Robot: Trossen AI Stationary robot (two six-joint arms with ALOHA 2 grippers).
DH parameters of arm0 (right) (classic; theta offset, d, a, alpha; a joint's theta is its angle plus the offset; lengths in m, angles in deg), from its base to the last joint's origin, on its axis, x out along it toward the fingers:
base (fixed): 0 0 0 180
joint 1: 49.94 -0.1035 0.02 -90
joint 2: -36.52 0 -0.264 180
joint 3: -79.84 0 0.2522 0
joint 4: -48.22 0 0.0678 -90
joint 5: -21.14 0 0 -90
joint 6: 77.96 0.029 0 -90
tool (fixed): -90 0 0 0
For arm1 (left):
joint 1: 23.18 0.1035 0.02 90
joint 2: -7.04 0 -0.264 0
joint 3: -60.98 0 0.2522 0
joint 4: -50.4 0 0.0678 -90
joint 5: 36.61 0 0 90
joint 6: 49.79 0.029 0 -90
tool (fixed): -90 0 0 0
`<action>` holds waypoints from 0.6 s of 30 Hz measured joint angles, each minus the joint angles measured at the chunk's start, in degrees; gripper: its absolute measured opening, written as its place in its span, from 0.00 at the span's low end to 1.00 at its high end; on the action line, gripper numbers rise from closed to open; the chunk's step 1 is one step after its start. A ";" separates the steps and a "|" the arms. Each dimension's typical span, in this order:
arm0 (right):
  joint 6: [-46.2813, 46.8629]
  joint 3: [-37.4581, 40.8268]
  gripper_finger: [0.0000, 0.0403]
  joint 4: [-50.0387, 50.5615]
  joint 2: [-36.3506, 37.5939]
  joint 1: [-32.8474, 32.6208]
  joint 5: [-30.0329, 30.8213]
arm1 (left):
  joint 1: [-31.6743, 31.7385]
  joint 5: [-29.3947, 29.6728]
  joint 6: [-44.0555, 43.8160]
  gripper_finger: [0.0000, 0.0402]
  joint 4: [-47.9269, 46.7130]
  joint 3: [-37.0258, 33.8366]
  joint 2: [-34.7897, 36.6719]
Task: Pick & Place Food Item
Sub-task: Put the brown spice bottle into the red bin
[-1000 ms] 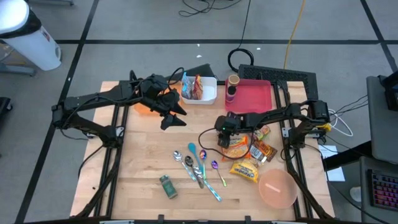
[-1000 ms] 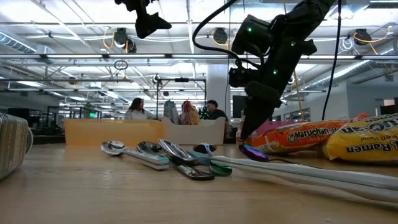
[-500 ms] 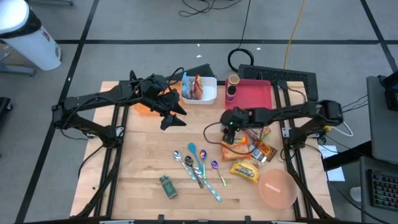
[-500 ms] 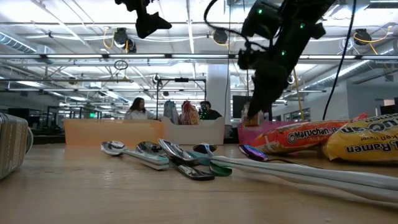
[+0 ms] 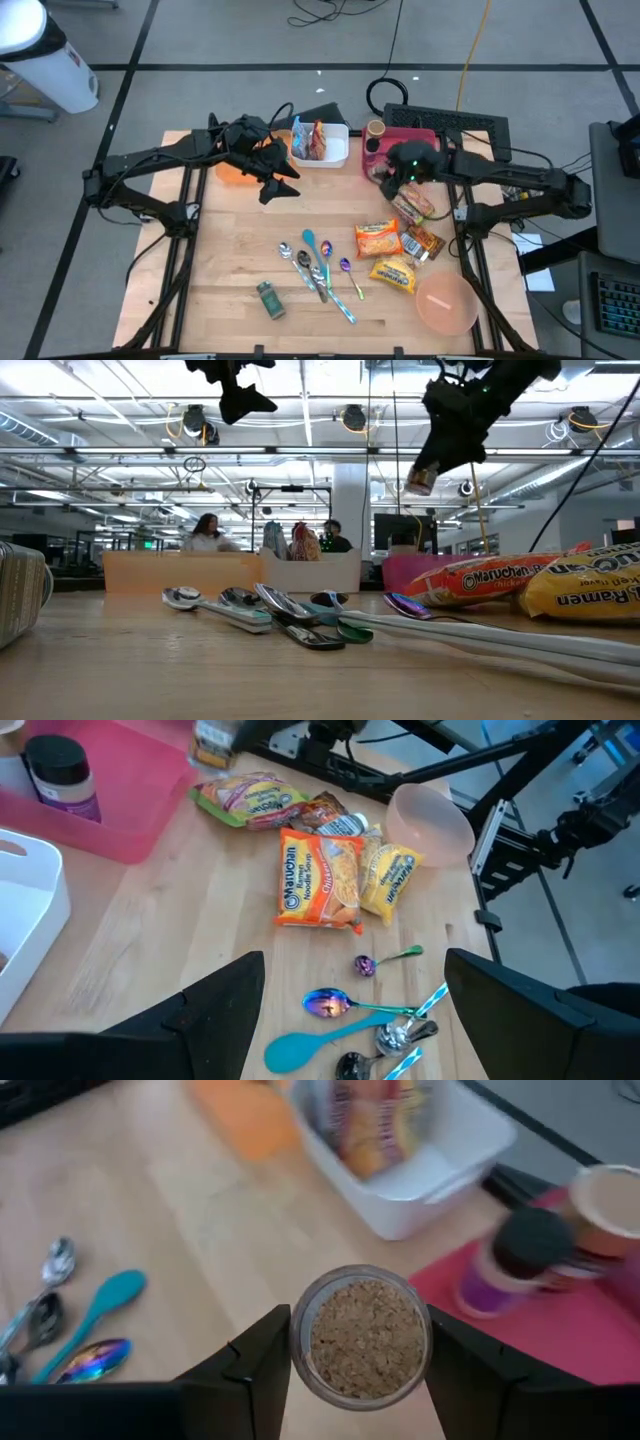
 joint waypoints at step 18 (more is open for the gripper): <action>-5.61 -0.57 0.44 11.47 -1.26 13.67 -3.66 | 1.72 -0.51 0.48 0.79 -0.02 0.00 0.00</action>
